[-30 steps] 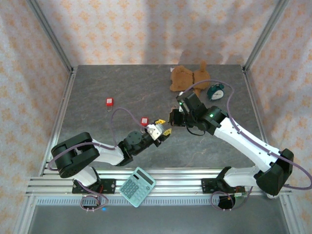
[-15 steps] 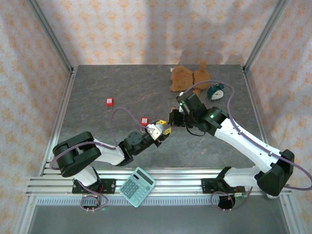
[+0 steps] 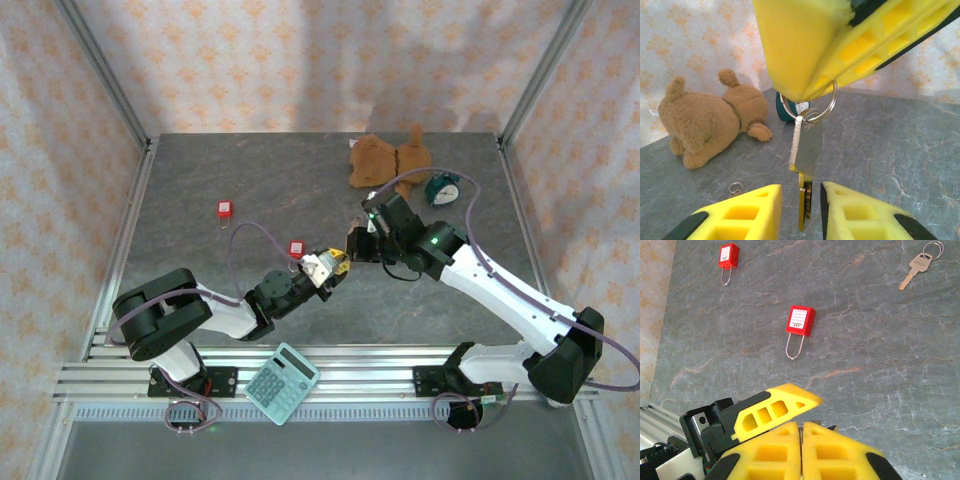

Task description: Unlock with the key

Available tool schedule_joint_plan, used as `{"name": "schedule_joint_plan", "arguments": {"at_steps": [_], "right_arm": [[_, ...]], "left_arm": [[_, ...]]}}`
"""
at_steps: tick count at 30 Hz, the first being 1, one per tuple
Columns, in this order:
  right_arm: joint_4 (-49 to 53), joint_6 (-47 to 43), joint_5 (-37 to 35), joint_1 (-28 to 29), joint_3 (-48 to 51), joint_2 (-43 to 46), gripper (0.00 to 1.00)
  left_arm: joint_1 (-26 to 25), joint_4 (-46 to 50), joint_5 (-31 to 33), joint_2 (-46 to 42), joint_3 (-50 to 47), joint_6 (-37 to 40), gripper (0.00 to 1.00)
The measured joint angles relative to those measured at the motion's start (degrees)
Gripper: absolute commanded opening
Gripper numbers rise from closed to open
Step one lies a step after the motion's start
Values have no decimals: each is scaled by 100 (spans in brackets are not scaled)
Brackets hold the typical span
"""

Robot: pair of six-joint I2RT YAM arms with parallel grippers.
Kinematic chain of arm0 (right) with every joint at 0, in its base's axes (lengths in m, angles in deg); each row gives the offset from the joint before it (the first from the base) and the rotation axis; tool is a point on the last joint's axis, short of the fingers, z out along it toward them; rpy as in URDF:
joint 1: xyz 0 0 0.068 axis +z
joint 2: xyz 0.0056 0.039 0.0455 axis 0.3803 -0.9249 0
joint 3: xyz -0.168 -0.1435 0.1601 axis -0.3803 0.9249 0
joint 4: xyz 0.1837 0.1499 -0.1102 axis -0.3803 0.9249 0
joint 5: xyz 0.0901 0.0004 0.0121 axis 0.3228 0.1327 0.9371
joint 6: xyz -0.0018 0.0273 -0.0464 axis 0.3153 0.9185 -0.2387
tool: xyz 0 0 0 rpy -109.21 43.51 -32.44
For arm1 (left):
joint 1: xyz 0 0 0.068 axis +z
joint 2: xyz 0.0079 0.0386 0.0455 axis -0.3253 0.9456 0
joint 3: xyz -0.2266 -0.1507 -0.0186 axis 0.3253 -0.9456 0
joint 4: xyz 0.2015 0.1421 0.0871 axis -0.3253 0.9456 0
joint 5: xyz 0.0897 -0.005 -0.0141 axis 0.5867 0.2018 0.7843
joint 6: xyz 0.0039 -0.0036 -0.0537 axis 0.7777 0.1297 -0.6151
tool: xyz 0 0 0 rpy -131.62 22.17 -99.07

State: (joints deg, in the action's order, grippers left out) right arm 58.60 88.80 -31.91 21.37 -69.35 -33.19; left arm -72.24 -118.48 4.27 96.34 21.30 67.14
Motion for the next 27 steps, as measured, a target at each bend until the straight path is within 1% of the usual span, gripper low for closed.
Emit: {"name": "schedule_joint_plan", "arguments": {"at_steps": [6,11,16,19,24,27], "right_arm": [[0,0,0,0,0,0,7],[-2,0,11,0,0,-2,7],[-20,0,11,0,0,-2,7],[-28,0,11,0,0,0,7],[-37,0,11,0,0,-2,7],[-37,0,9,0,0,0,8]], "left_arm": [[0,-125,0,2,0,-20,24],[0,-225,-2,2,0,-63,15],[0,-247,-42,2,0,-72,12],[0,-247,-63,2,0,-81,13],[0,-245,-81,2,0,-109,23],[0,-245,-81,7,0,-107,24]]}}
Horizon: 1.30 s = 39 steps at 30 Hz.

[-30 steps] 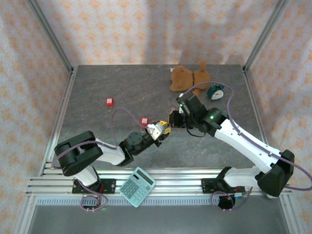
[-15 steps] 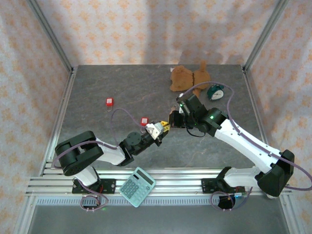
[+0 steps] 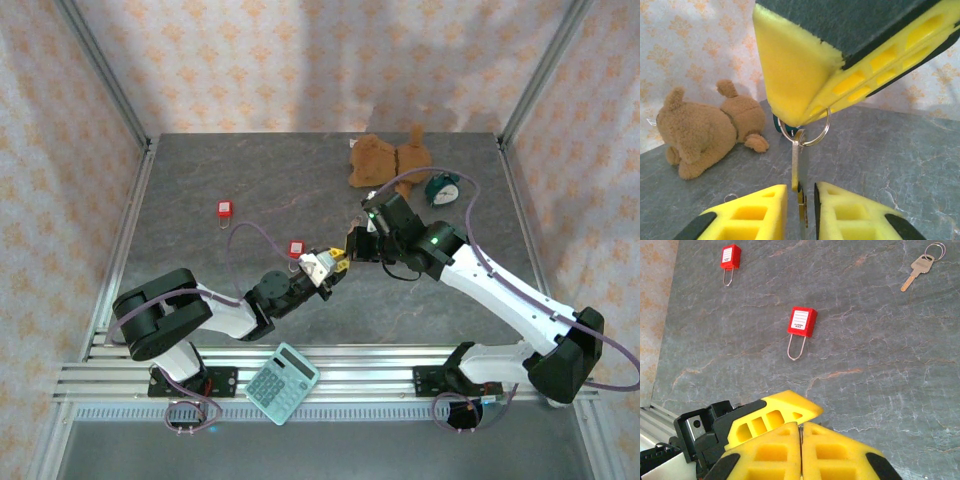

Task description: Unlock with the key

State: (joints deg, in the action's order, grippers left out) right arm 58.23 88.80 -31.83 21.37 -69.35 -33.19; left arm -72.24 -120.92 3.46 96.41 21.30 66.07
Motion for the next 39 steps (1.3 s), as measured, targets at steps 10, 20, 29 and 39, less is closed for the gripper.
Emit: {"name": "schedule_joint_plan", "arguments": {"at_steps": [10,20,29,39], "right_arm": [[0,0,0,0,0,-2,8],[-4,0,2,0,0,0,8],[-4,11,0,0,0,-2,13],[-24,-109,-219,-33,-46,-2,29]], "left_arm": [[0,-26,-2,120,-15,-20,18],[0,-136,-2,236,-61,-63,7],[0,-122,0,229,-61,-63,0],[13,1078,-28,-420,11,-330,0]]}}
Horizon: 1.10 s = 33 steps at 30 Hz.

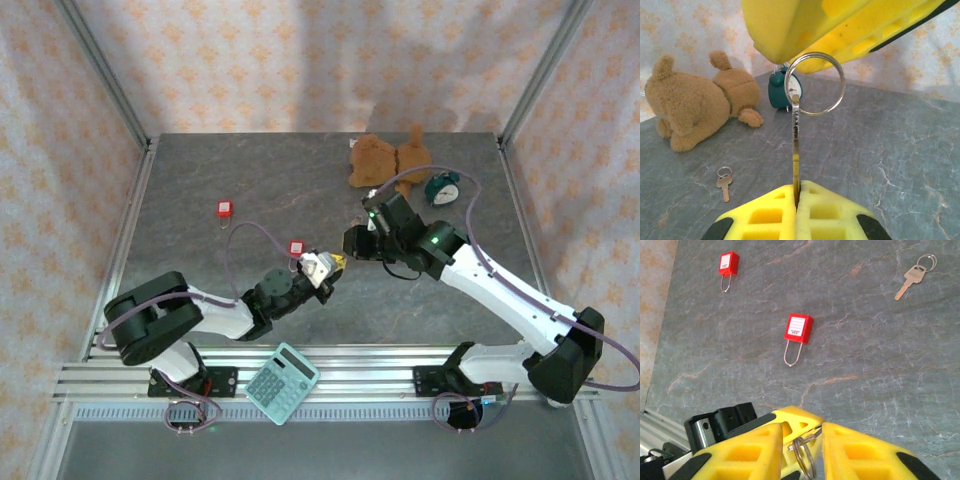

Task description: Unlock with the key

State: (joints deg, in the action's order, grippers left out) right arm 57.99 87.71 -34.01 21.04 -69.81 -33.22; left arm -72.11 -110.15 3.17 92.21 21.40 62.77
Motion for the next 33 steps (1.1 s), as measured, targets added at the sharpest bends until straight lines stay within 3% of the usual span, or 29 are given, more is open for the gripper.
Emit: {"name": "schedule_joint_plan", "arguments": {"at_steps": [5,8,15,18,22,26,33], "right_arm": [[-306,-42,-254,-442,92,122,33],[-916,-44,-385,-791,656,498,53],[-1934,-223,-452,-946,1906,767,57],[-2710,-396,136,-1172,2376,944,73],[-3812,-479,1038,-1276,3195,1401,74],[-4673,-485,2087,-1283,3379,1191,71],[-5519,-522,3064,-1283,3488,922,66]], "left_arm": [[164,2109,-50,-1008,494,-302,0],[339,3486,-192,-1399,1056,-516,0],[835,5912,-981,-1613,1895,-1152,0],[1082,6699,-1547,-1543,2098,-1370,0],[1333,7283,-2282,-1355,2422,-1674,0],[1484,7587,-2841,-1274,2708,-1897,0],[1602,7372,-3543,-1274,2813,-2253,0]]}}
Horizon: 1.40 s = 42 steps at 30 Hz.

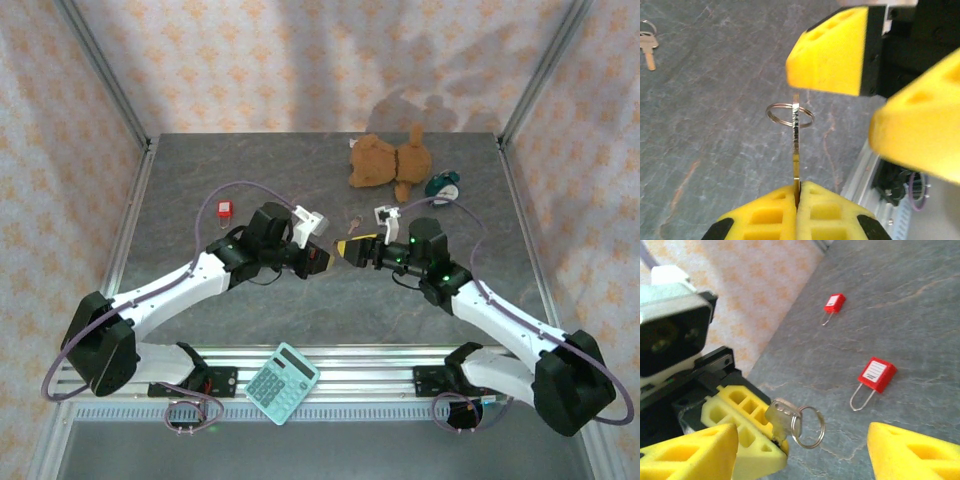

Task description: Unlock with the key

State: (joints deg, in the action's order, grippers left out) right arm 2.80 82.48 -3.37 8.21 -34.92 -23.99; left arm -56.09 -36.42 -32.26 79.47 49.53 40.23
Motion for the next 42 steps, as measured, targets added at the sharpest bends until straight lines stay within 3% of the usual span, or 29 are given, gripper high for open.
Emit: {"name": "schedule_joint_plan", "arguments": {"at_steps": [9,16,22,37,42], "right_arm": [[-417,-17,308,-37,55,-149,61],[-566,-22,313,-35,76,-273,48],[-592,-66,350,-35,74,-404,30],[-564,-140,452,-35,26,-420,28],[-538,-216,457,-35,-22,-420,16]], "left_arm": [[87,-632,-595,197,-4,-420,0],[120,-796,-841,363,-107,-507,0],[120,-922,-977,365,-179,-549,0],[120,-1091,-1237,461,-245,-588,0],[120,-1126,-1259,470,-254,-588,0]]}}
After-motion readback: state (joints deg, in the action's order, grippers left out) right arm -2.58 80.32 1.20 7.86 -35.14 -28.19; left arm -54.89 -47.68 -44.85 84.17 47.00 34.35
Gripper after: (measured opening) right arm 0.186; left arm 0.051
